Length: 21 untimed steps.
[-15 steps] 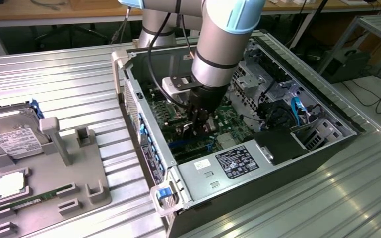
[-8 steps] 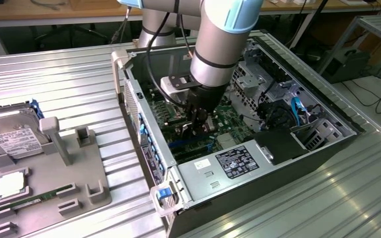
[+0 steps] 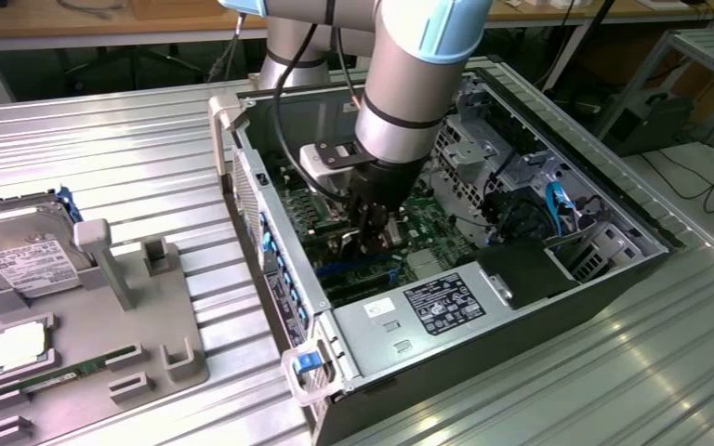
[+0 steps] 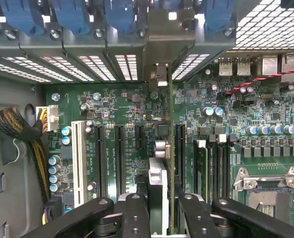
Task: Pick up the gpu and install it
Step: 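Insert the gpu into the slot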
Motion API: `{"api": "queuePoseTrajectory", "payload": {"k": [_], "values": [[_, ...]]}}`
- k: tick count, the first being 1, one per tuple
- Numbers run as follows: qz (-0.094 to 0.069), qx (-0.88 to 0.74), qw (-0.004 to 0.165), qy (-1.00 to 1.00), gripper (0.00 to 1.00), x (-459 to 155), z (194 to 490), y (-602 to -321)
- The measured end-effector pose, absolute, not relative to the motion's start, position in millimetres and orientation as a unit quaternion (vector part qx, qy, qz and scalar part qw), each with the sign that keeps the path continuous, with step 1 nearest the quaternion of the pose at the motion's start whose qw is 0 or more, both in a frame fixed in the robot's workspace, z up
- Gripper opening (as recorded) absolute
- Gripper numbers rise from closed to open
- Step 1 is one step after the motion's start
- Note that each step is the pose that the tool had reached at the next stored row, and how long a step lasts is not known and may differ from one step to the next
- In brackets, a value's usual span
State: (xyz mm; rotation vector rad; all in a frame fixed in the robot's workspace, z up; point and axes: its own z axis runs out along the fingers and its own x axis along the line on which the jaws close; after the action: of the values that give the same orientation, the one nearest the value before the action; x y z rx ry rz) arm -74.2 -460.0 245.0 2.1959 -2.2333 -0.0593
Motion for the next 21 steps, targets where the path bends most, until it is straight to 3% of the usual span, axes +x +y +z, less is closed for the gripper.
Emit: {"api": "queuePoseTrajectory", "payload": {"k": [21], "values": [[-0.022, 0.701, 0.008, -0.713, 0.28, -75.1, 245.0, -460.0]]}}
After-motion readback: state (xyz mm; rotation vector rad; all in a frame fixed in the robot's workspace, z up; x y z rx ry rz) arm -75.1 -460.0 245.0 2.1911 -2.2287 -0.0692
